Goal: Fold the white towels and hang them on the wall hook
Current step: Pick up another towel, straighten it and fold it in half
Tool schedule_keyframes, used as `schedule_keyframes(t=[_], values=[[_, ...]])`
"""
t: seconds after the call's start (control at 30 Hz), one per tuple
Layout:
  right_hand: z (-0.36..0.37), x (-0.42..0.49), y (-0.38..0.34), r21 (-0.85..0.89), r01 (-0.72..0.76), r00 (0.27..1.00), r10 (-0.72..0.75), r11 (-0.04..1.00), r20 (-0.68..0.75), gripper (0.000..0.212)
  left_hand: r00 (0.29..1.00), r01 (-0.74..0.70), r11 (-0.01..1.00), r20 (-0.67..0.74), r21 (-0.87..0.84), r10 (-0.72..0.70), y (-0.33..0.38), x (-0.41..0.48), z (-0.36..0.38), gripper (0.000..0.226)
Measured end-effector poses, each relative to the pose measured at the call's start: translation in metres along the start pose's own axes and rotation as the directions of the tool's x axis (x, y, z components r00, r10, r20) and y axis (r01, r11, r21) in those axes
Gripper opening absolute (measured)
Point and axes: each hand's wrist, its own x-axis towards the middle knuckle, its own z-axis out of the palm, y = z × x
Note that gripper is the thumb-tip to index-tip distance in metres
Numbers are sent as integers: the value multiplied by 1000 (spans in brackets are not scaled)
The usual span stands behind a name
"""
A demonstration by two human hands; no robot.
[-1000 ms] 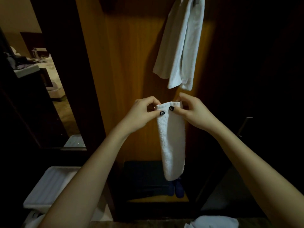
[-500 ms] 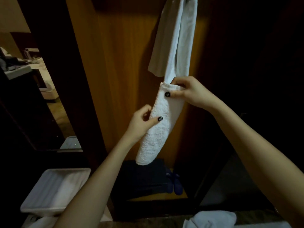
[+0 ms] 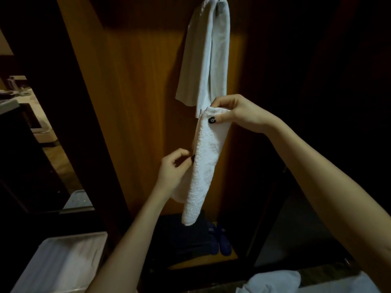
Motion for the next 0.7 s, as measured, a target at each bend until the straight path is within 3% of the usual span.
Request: schedule_keyframes(t=[0.03,0.1,0.17,0.33,0.43,0.6,0.7], values=[[-3,-2,0,28,-7,1000,7,1000,3,11,999,17,1000,46,-23,-16,2,-1,1,19],[-8,-5,1,87,-26,1000,25,996,10,10,986,81,996,147,-25,-76,3,-1,2,44],[-14,-9,2,121,-37,999,36,992,12,13,968,138,990,215,-11,-133,5,0,3,53],[-25,-22,7,198,-56,998,55,979,11,8,974,163,979,179,-119,-140,12,2,1,24],[-27,-26,13,233,-77,997,82,969,-10,9,971,129,980,219,-148,-95,13,1,-6,32],[-24,-30,24,254,-86,996,93,963,-16,10,979,100,989,190,-106,-78,15,-1,-21,9],[-21,-31,27,268,-92,995,100,959,-17,14,986,17,999,164,-46,-9,18,0,-27,22]])
